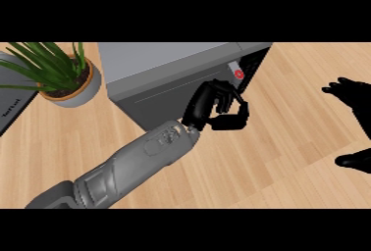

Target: Pick up the milk, place it into the microwave and close the microwave

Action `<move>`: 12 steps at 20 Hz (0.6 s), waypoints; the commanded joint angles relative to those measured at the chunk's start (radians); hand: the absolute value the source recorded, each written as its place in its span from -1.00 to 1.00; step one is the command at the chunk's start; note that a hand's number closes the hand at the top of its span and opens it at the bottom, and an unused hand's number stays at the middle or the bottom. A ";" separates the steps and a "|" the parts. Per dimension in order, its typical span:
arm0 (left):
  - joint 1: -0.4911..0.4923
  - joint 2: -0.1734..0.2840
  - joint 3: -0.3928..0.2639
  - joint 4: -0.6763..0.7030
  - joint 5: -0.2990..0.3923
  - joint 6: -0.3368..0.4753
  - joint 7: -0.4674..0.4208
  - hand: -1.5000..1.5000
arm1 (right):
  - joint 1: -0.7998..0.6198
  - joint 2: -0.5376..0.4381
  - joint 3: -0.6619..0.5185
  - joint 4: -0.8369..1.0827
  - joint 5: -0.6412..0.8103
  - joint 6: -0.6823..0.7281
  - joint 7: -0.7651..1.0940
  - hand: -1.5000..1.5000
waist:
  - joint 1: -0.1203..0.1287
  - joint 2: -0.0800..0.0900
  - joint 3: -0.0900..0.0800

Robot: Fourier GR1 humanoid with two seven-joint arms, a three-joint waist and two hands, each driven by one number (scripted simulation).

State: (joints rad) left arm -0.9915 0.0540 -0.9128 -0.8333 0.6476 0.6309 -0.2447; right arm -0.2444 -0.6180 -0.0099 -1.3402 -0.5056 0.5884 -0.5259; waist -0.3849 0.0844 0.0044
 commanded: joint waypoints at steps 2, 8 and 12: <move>-0.101 -0.051 0.011 0.029 0.010 -0.012 0.000 1.00 | -0.036 -0.033 0.064 -0.077 0.018 0.135 -0.032 1.00 | -0.021 0.001 0.002; -0.106 -0.051 -0.001 0.039 0.026 0.011 -0.005 1.00 | -0.050 -0.033 0.121 -0.168 0.008 0.159 0.002 1.00 | -0.039 -0.002 0.004; -0.110 -0.051 0.002 0.048 0.043 0.021 -0.005 1.00 | -0.056 -0.044 0.140 -0.218 0.000 0.161 0.031 1.00 | -0.052 0.000 0.003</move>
State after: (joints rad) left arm -1.0053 0.0555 -0.9219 -0.8160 0.6880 0.6719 -0.2510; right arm -0.2934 -0.6572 0.1062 -1.5256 -0.5043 0.6680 -0.4516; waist -0.4115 0.0796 0.0056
